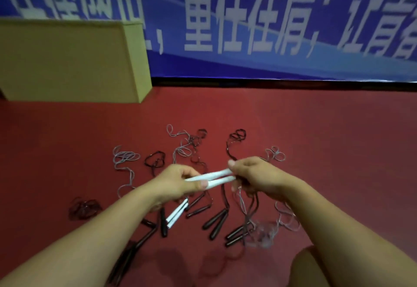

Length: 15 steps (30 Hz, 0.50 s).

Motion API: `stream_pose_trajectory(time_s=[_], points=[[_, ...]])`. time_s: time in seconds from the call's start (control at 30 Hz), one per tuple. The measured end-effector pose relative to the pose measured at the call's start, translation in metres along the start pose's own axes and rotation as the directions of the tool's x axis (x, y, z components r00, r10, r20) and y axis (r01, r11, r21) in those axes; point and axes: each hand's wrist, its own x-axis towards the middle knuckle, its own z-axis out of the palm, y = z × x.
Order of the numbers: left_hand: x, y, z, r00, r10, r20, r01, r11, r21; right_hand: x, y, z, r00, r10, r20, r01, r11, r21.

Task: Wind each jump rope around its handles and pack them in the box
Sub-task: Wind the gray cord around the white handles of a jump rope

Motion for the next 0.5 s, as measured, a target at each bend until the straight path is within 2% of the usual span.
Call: stream_pose_trajectory(time_s=[0.1,0.2,0.3,0.37,0.4,0.43,0.5], points=[[-0.006,0.005,-0.004,0.982,0.007,-0.188,-0.031,0.991,-0.127,0.009,0.006,-0.003,0.999,0.036,0.023,-0.037,0.997,0.071],[-0.013,0.005,0.005,0.951,-0.024,-0.308,-0.076,0.948,-0.308,0.016,0.013,0.006,0.997,0.073,-0.039,-0.064,0.978,0.198],[-0.013,0.008,0.007,0.909,-0.115,-0.4,-0.173,0.77,-0.614,0.018,0.016,0.02,0.99,0.105,-0.095,-0.068,0.94,0.335],[-0.007,0.012,0.008,0.897,-0.19,-0.398,-0.214,0.603,-0.769,0.018,0.014,0.025,0.983,0.105,-0.148,-0.032,0.903,0.428],[-0.006,0.013,0.012,0.909,-0.195,-0.367,-0.199,0.57,-0.797,0.018,0.014,0.026,0.98,0.1,-0.169,-0.01,0.884,0.467],[-0.005,0.013,0.017,0.93,-0.186,-0.316,-0.152,0.588,-0.794,0.017,0.013,0.028,0.979,0.088,-0.185,0.016,0.867,0.497],[-0.001,0.012,0.032,0.971,-0.163,-0.176,-0.008,0.711,-0.703,0.015,0.015,0.029,0.981,0.054,-0.185,0.053,0.847,0.529]])
